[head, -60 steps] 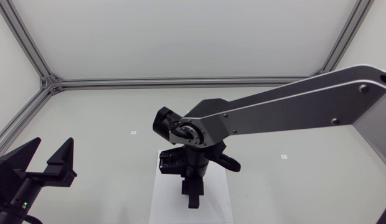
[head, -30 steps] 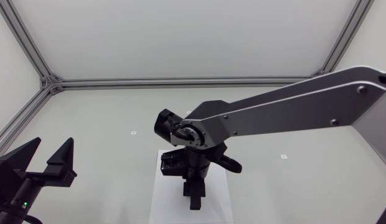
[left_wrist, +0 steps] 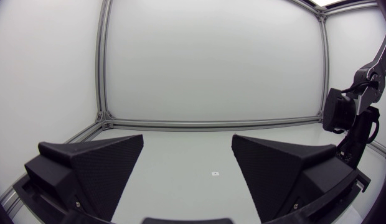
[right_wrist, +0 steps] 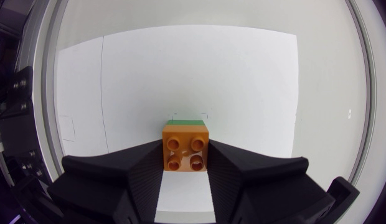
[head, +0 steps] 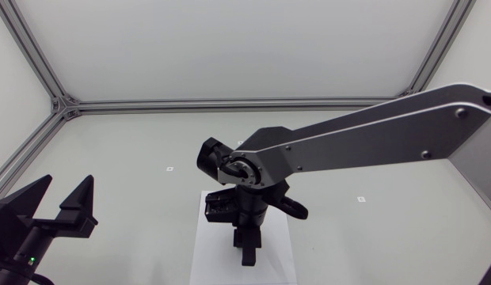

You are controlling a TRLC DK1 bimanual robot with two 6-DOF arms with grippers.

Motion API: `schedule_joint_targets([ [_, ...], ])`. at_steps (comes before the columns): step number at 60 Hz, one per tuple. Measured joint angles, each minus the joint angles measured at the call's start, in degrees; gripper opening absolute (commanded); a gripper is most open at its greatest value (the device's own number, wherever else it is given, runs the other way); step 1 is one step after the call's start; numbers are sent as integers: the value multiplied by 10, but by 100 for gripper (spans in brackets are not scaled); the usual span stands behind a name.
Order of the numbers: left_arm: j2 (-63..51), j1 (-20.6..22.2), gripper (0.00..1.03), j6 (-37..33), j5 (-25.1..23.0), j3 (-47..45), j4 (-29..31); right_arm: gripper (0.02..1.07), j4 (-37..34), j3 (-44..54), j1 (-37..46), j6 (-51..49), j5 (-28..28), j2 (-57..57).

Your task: Pick up the orange 2x2 brick with the right arm and stack it on top of the green 2x2 brick in the center

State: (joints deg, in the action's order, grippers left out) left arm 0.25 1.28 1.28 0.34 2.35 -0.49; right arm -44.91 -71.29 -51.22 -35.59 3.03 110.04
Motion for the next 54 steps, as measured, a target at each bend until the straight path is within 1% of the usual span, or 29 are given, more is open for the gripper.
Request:
schedule_joint_targets([
  [54,0,0,99,0,0,0,0,39,2,-4,0,7,4,0],
])
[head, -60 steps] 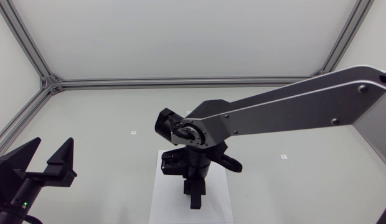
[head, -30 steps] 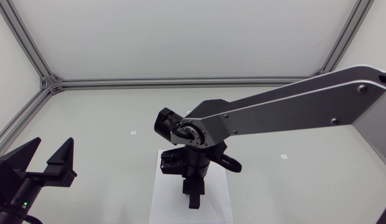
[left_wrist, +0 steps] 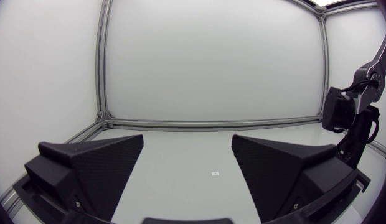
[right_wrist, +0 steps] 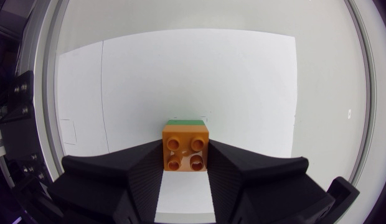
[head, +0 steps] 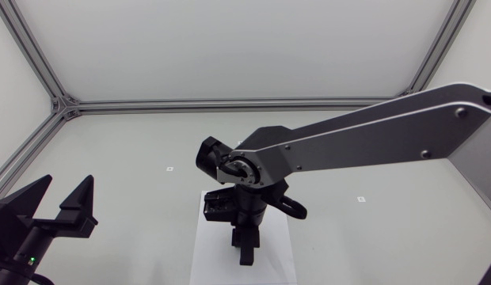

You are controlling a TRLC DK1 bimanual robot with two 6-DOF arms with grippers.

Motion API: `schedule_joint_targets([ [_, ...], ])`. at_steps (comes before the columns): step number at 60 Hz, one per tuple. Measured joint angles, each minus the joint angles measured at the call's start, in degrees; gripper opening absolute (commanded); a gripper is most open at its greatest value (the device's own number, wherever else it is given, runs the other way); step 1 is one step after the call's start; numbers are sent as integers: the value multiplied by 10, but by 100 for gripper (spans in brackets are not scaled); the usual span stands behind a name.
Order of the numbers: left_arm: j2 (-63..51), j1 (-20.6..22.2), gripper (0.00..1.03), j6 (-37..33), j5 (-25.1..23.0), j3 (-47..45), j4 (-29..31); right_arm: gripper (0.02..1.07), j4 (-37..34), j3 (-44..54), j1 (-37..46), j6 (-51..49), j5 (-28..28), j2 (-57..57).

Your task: Pick up the orange 2x2 brick with the right arm and stack it on top of the green 2x2 brick in the center

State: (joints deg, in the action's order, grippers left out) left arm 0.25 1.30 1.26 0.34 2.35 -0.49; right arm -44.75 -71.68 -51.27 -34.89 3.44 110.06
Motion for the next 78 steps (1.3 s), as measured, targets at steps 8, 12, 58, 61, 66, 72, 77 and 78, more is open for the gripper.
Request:
schedule_joint_targets([
  [8,0,0,99,0,0,0,0,39,0,0,0,0,2,1],
  [12,0,0,99,0,0,0,0,39,0,-1,0,0,3,2],
  [58,0,0,99,0,0,0,0,39,0,-6,0,-1,8,2],
  [61,0,0,99,0,0,0,0,39,0,-6,1,-2,8,2],
  [66,0,0,99,0,0,0,0,39,0,-6,2,-5,8,2],
  [72,0,0,99,0,0,0,0,39,0,-6,4,-12,8,2],
  [77,0,0,99,0,0,0,0,40,0,-6,4,-15,8,2],
  [78,0,0,99,0,0,0,0,40,0,-6,4,-16,9,2],
])
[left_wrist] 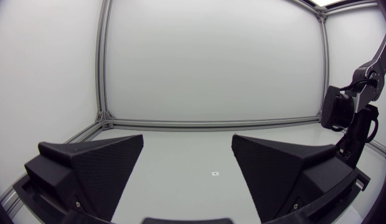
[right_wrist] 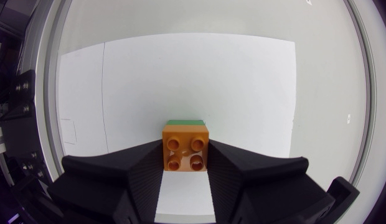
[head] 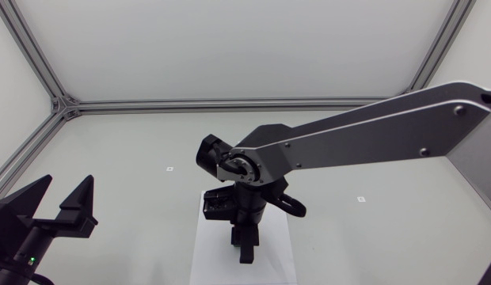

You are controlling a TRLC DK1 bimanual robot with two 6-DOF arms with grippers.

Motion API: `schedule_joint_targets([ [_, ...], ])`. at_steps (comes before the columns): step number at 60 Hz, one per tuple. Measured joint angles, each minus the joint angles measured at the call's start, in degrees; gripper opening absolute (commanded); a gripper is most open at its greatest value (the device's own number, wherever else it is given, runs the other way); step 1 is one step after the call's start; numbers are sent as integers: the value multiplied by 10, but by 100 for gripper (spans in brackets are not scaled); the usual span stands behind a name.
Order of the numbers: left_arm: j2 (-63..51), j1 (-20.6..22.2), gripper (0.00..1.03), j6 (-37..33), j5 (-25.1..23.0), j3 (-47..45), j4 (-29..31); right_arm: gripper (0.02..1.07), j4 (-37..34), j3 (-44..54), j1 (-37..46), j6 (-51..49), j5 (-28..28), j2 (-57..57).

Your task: Pick up the orange 2x2 brick with the right arm and stack it on top of the green 2x2 brick in the center

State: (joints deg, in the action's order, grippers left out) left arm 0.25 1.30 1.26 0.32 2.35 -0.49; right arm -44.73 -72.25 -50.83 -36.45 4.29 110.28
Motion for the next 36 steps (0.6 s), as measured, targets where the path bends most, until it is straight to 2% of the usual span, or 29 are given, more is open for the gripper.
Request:
schedule_joint_targets([
  [36,0,0,99,0,0,0,0,40,0,4,0,-13,0,0],
])
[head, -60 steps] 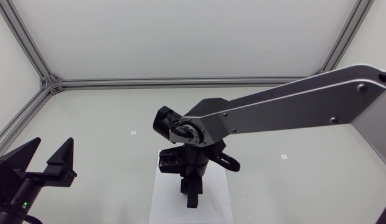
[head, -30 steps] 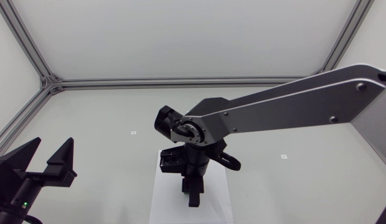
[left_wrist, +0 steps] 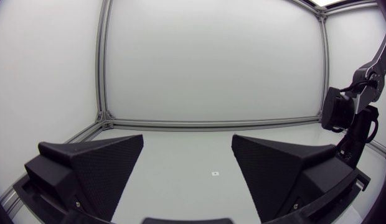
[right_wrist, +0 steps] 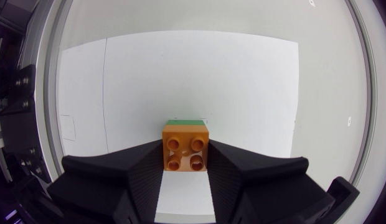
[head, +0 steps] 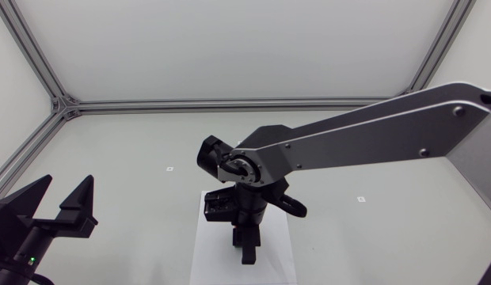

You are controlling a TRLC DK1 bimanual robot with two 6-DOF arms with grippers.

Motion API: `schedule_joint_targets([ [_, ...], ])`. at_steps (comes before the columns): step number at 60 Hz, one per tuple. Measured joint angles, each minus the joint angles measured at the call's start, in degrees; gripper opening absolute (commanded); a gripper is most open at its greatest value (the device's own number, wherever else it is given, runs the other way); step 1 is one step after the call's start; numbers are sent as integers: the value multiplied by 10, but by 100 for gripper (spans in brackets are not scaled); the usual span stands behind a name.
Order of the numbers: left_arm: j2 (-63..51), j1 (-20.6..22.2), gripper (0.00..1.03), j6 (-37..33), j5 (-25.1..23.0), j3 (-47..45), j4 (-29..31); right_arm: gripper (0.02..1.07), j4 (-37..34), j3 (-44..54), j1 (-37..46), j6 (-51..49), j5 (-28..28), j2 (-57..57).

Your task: Pick up the orange 2x2 brick with the right arm and stack it on top of the green 2x2 brick in the center

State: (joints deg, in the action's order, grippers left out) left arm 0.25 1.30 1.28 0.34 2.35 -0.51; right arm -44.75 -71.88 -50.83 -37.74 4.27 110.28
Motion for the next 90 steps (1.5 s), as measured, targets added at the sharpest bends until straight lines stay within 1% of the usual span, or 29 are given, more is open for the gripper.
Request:
schedule_joint_targets([
  [11,0,0,99,0,0,0,0,40,0,0,0,-3,0,0],
  [22,0,0,99,0,0,0,0,43,0,0,0,-13,0,0],
  [24,0,0,99,0,0,0,0,46,0,0,1,-13,0,0],
  [37,0,0,99,0,0,0,0,53,0,0,1,-13,0,1],
  [47,0,0,99,0,0,0,0,78,0,0,1,-13,0,1],
  [48,0,0,99,0,0,0,0,82,0,0,1,-13,0,1],
  [49,0,0,99,0,0,0,0,88,0,0,1,-13,0,1],
  [50,0,0,99,0,0,0,0,98,0,0,1,-13,0,1],
  [51,0,0,99,0,0,0,0,105,0,0,1,-13,0,1],
  [52,0,0,99,0,0,0,0,103,0,0,1,-13,0,0],
  [72,0,0,99,0,0,0,0,103,0,0,1,-12,0,-15],
  [81,0,0,99,0,0,0,0,103,-3,0,2,-7,0,-66],
  [90,0,0,99,0,0,0,0,103,-4,0,22,15,4,-161],
])
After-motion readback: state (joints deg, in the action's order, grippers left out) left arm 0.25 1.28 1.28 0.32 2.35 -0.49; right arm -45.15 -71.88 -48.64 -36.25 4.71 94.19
